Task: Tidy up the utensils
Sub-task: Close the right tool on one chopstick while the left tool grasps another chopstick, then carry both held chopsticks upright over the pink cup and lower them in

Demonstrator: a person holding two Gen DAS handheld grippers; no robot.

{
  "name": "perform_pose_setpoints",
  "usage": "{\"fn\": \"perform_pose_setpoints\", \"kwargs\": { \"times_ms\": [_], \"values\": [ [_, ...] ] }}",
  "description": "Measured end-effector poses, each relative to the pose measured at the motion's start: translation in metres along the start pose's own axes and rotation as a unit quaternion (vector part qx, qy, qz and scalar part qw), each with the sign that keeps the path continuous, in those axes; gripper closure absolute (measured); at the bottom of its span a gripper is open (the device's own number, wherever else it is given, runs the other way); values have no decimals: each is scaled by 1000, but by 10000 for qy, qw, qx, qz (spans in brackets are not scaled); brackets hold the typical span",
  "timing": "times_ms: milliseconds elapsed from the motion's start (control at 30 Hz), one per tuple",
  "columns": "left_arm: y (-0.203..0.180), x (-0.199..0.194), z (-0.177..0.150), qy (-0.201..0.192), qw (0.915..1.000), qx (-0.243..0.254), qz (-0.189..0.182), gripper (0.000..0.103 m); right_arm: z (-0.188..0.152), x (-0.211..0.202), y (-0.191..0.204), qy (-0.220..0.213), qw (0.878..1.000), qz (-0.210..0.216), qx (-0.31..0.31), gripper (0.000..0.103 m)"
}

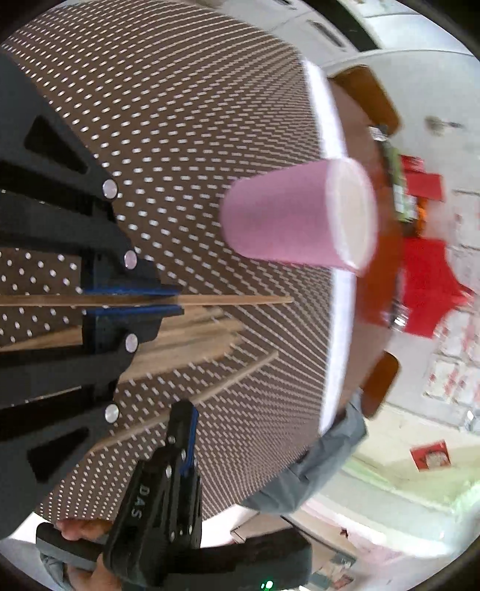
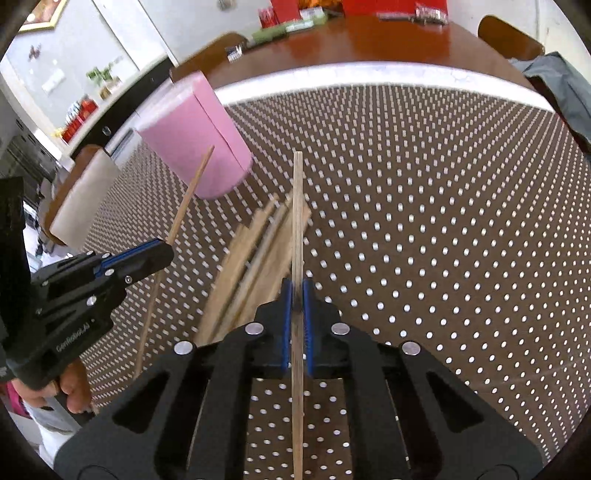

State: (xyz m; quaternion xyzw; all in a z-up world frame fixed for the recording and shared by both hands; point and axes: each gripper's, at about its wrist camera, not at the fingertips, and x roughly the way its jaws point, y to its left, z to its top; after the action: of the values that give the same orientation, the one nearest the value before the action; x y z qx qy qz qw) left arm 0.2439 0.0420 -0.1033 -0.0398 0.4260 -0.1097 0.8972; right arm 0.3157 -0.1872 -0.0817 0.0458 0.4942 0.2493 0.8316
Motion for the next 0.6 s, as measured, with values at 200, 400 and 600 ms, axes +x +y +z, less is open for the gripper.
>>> {"fn": "perform_pose_setpoints", "kwargs": {
  "times_ms": [200, 400, 600],
  "values": [
    [-11, -43, 20, -920, 9952, 116, -328, 97, 11, -46, -1, -700, 9970, 317, -21, 97],
    [-10, -78, 56, -1930, 9807, 130, -280, 97, 39, -89, 11, -1469, 9873, 570, -225, 97],
    [13, -101, 91, -2862, 9579, -138, -172, 97, 78, -98, 47, -2140, 9743, 548, -450, 97]
  ]
}}
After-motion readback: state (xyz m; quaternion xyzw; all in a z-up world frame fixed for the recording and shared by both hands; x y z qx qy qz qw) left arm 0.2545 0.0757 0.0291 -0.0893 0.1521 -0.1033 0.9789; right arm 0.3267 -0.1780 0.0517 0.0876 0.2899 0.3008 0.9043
